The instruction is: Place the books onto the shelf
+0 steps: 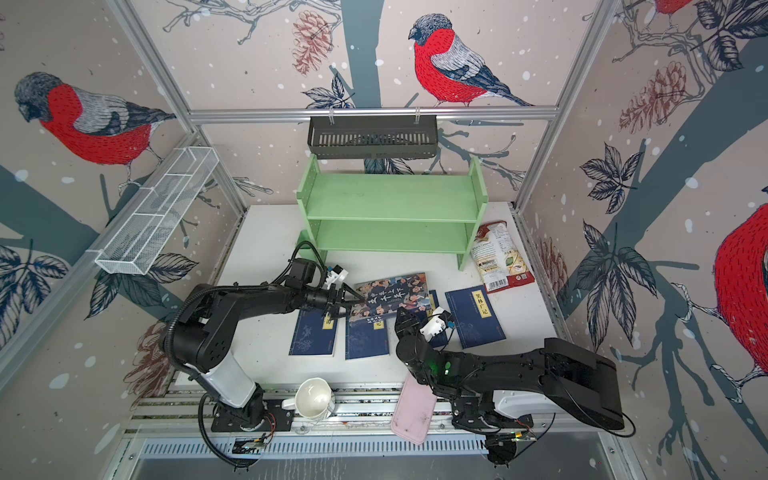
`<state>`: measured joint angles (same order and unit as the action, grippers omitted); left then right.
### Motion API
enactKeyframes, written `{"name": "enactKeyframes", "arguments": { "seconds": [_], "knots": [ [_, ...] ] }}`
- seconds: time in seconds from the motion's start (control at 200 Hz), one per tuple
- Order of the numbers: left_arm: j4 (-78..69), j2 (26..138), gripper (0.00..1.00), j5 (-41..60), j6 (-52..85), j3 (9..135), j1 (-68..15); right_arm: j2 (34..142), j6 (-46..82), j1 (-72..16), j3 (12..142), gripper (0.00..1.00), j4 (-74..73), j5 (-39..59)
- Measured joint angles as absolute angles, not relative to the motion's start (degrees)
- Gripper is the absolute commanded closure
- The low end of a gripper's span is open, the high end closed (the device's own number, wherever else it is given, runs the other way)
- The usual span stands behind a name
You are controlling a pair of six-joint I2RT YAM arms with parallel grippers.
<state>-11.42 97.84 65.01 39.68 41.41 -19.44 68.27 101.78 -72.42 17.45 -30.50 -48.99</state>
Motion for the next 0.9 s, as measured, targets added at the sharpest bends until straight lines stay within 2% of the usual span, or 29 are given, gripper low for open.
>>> {"name": "enactKeyframes", "arguments": {
  "seconds": [0.285, 0.555, 0.665, 0.806, 0.901],
  "knots": [
    [-22.02, 99.63, 0.06, 65.56, 50.04, 39.22, -19.81, 68.27, 101.62, -72.42, 16.86, 0.95, -31.53, -49.5],
    [-23.88, 99.61, 0.09, 65.73, 52.66, 38.92, -21.02, 68.95, 101.14, -72.42, 16.67, 0.96, -33.54, -49.54],
    [-23.97, 99.98, 0.21, 65.32, 53.34, 39.46, -21.12, 69.21, 100.71, -72.42, 16.47, 0.96, -34.59, -49.98],
    [-24.8, 100.18, 0.42, 64.82, 55.55, 39.66, -21.12, 69.67, 100.55, -72.42, 16.36, 0.96, -36.21, -50.83],
    [-26.7, 100.18, 0.48, 64.84, 57.34, 39.66, -21.12, 69.97, 100.6, -72.42, 16.25, 0.95, -37.39, -50.96]
  ]
}}
